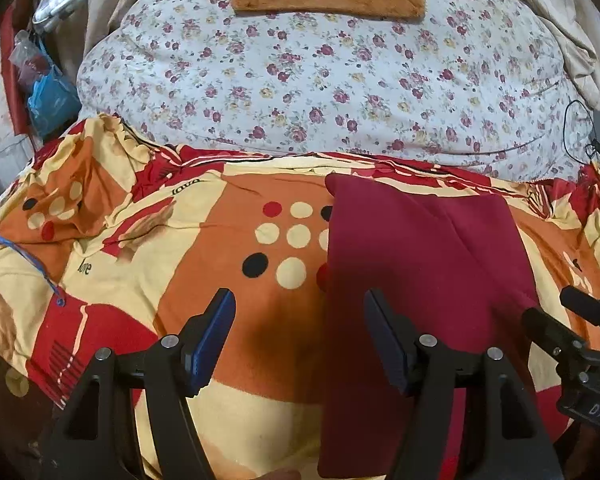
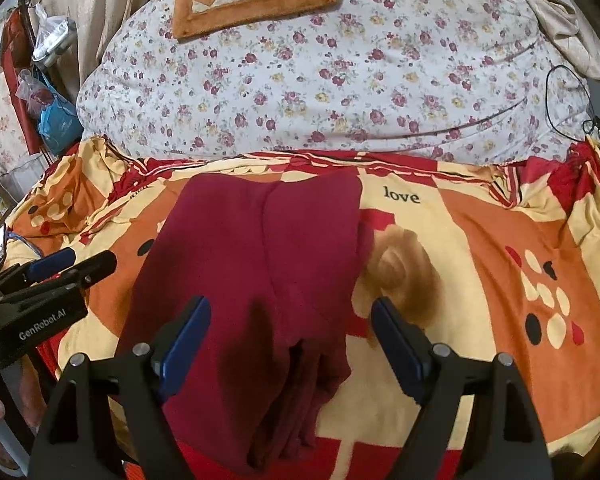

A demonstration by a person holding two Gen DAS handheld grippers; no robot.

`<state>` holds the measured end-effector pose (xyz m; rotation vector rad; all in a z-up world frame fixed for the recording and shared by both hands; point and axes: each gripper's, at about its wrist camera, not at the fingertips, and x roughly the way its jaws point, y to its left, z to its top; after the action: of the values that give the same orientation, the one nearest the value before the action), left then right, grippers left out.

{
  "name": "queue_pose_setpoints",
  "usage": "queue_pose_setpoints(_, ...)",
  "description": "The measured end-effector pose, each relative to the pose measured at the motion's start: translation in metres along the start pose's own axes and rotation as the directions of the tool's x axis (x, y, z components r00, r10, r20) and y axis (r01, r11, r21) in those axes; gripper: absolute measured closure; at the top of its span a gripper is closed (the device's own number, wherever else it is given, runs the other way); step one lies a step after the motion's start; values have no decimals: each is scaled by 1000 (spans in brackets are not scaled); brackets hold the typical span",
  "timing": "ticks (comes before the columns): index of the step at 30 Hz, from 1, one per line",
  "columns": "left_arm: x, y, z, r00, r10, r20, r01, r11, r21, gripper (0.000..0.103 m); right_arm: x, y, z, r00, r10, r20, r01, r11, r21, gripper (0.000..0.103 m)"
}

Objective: Fold small clothes

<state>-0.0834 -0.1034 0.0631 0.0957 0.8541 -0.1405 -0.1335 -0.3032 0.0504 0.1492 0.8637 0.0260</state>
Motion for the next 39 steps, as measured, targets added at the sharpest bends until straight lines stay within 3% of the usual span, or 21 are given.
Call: queue_pose_setpoints(39, 13, -13, 0, 999, -26, -22, 26, 1000, 14, 46, 21, 5, 4, 998, -4, -56, 4, 1000, 0, 17)
